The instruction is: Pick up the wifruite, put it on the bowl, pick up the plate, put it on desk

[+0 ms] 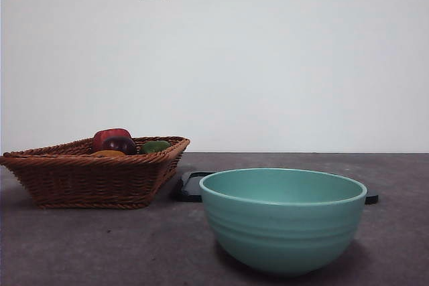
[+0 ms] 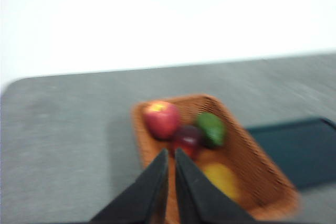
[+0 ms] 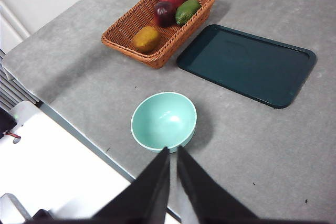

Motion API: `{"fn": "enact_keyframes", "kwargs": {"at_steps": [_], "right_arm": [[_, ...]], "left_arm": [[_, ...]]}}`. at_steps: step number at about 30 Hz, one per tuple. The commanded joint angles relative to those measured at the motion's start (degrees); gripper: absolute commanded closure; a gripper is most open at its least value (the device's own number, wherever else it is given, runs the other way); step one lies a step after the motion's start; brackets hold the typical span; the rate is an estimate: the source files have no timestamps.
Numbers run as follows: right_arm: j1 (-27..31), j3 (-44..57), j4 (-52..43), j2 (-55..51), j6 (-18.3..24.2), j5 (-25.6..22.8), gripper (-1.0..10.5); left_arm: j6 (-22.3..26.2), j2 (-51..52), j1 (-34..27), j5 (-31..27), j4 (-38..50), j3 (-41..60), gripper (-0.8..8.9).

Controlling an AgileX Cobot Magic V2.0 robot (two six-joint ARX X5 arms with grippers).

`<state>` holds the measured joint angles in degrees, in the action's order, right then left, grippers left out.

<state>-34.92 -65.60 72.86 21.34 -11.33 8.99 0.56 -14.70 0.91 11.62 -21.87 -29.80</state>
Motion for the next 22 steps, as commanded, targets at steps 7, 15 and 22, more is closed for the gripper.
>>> {"fn": "enact_keyframes", "kwargs": {"at_steps": [7,15,22], "right_arm": [[-0.48,-0.94,-0.44,0.02,-0.02,-0.04,9.3],[-0.48,-0.94,-0.44,0.00,-0.02,-0.04,9.3],[-0.48,-0.94,-0.46,0.00,-0.02,-0.04,9.3]], "left_arm": [[-9.01,13.27,-0.09,-10.84,12.50,22.84,7.93],[-8.79,14.51,0.74,-10.84,12.48,28.35,7.93],[-5.97,14.51,1.62,-10.99,11.02,29.16,7.94]]}}
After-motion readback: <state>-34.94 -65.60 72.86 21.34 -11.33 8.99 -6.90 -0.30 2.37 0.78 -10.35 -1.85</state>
